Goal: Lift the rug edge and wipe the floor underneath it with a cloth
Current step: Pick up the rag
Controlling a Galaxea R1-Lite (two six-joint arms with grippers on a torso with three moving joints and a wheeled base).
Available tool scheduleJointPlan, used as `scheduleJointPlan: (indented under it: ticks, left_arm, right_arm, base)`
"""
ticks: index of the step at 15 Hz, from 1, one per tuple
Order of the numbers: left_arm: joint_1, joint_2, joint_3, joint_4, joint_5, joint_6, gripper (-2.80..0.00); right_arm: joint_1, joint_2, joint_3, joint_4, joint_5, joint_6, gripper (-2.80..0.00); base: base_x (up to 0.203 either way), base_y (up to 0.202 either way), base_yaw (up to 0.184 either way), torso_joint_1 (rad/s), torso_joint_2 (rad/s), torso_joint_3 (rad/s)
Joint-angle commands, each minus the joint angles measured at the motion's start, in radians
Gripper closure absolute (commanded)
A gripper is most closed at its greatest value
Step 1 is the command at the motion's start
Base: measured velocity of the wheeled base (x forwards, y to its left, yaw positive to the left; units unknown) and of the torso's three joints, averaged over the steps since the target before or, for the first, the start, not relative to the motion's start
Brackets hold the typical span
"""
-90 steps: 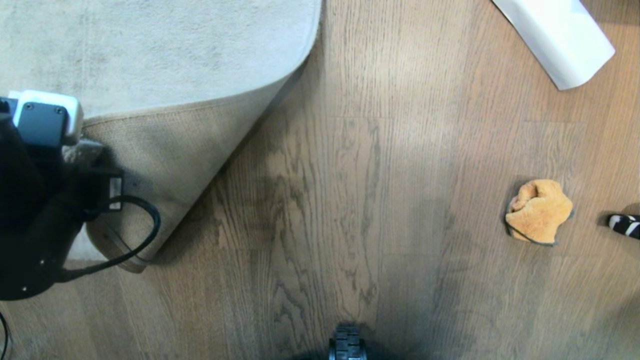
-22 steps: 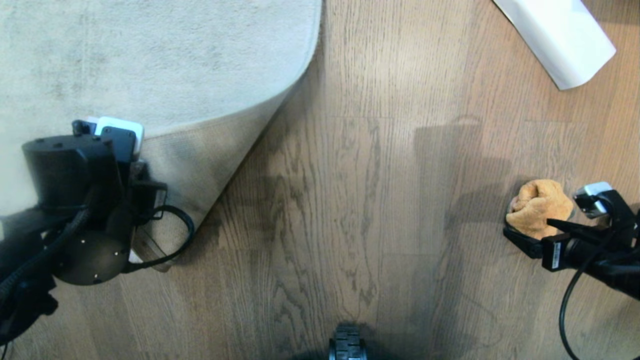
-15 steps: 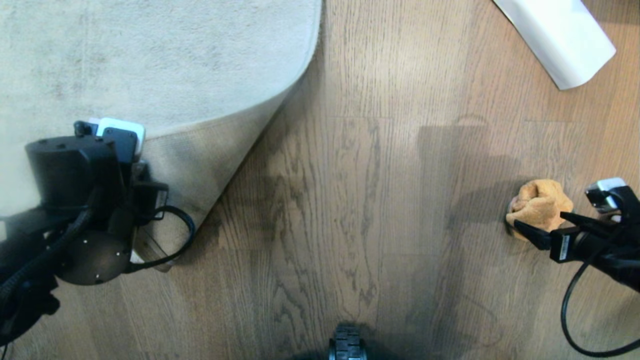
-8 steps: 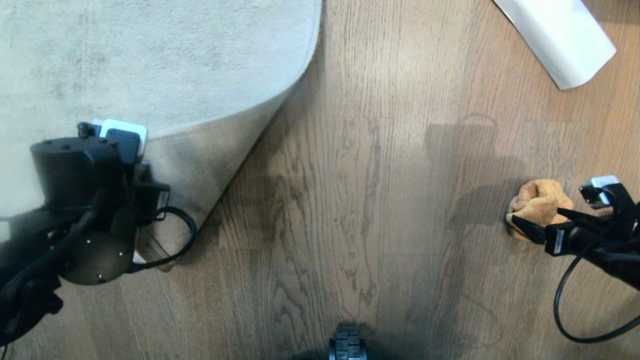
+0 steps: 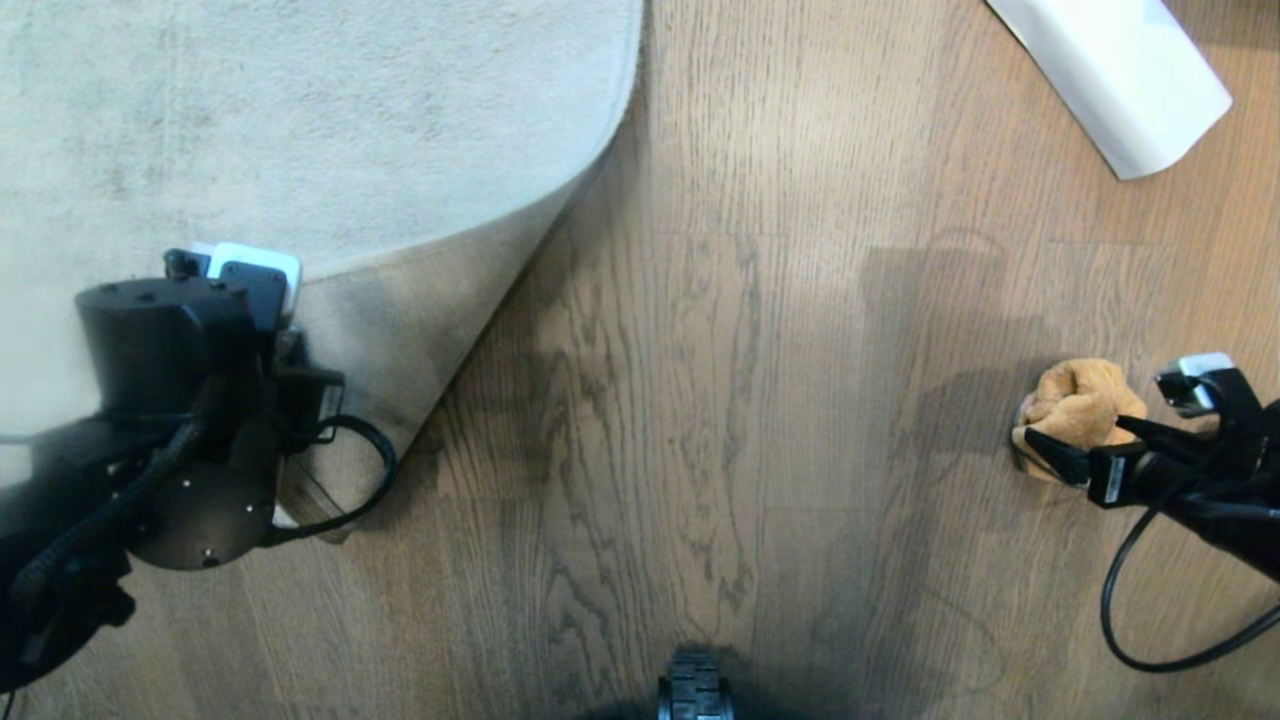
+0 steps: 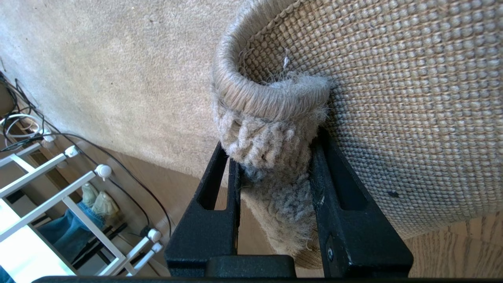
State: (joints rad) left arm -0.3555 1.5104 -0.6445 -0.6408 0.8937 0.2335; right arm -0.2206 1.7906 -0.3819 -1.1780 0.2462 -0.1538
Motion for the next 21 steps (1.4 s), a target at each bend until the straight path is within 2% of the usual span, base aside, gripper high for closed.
scheduleJointPlan:
  ticks: [1, 13, 14, 21]
  left_arm:
    - [0.000, 0.004, 0.000, -0.004, 0.005, 0.001, 0.00]
    - [0.000, 0.004, 0.002, -0.004, 0.005, 0.001, 0.00]
    - [0.000, 0.002, 0.002, -0.004, 0.005, 0.001, 0.00]
    - [0.000, 0.001, 0.000, -0.004, 0.007, 0.001, 0.00]
  right_arm:
    - [0.000, 0.021, -0.012, -0.008, 0.002, -0.001, -2.80]
    - [0.000, 0.096, -0.046, -0.068, 0.004, -0.001, -2.80]
    - [0.000, 0.098, -0.046, -0.077, 0.004, 0.000, 0.00]
    - [0.000, 0.093, -0.048, -0.081, 0.004, -0.001, 0.00]
  base:
    - [0.000, 0.000, 0.000, 0.000, 0.00, 0.000]
    - [0.000, 0.000, 0.000, 0.000, 0.00, 0.000]
    - [0.000, 0.000, 0.000, 0.000, 0.00, 0.000]
    - [0.000, 0.000, 0.000, 0.000, 0.00, 0.000]
